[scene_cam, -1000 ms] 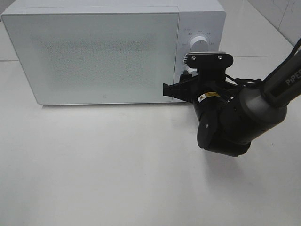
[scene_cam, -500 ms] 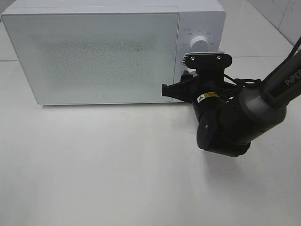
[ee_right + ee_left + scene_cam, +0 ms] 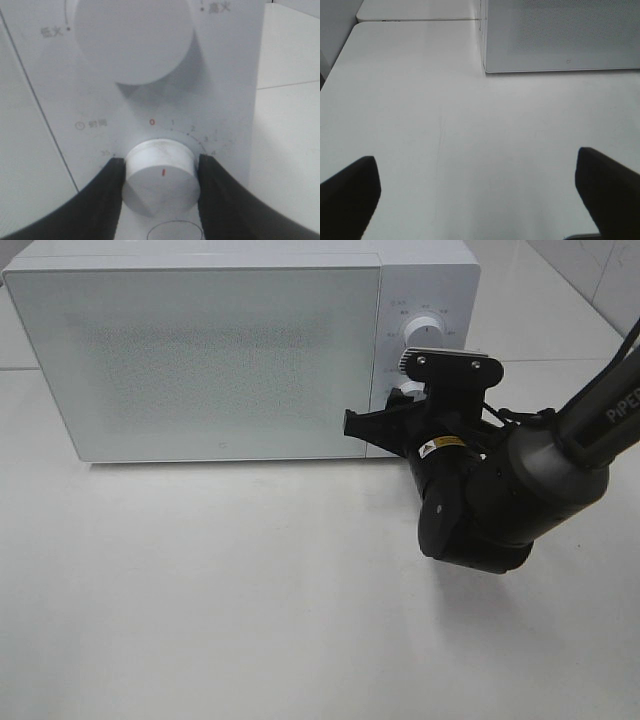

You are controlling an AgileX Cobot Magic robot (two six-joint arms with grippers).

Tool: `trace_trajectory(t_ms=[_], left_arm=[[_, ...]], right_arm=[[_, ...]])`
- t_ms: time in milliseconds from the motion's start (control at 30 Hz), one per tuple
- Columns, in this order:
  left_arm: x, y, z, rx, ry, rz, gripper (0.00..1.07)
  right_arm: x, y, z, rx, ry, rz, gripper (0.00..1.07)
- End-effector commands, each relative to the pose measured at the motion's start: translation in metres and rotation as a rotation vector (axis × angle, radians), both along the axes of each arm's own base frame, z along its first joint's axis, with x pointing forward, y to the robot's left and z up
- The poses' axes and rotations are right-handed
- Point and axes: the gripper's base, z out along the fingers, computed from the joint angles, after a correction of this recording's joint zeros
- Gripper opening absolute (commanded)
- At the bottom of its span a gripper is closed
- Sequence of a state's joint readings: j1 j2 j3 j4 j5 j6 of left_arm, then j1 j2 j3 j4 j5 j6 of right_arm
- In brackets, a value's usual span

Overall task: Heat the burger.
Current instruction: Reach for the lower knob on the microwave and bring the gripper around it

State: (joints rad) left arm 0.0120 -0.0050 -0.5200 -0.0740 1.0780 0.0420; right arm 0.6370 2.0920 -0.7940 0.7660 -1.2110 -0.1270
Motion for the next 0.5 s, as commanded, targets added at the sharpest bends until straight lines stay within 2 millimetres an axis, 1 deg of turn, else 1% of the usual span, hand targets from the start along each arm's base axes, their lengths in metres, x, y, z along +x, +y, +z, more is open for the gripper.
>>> trace_trajectory(t_ms=[33, 100, 400, 467, 500], left_arm=[[-0.002, 0.0, 0.0, -0.005, -0.025, 0.008, 0.98], [-0.002, 0.0, 0.0, -0.005, -0.025, 0.008, 0.98], [-0.002, 0.0, 0.0, -0.005, -0.025, 0.008, 0.98], [-0.002, 0.0, 0.0, -0.005, -0.025, 0.008, 0.98], [-0.002, 0.0, 0.0, -0.005, -0.025, 0.008, 0.98]], right_arm=[[0.001, -0.003, 0.022, 0.095, -0.201, -0.05, 0.0], [0.001, -0.001, 0.022, 0.163, -0.208, -0.035, 0.0], [0.002, 0.005, 0.024, 0.317, -0.224, 0.017, 0.0], [0.001, 0.008, 0.025, 0.401, -0.226, 0.045, 0.0], [0.001, 0.008, 0.025, 0.401, -0.226, 0.045, 0.0]])
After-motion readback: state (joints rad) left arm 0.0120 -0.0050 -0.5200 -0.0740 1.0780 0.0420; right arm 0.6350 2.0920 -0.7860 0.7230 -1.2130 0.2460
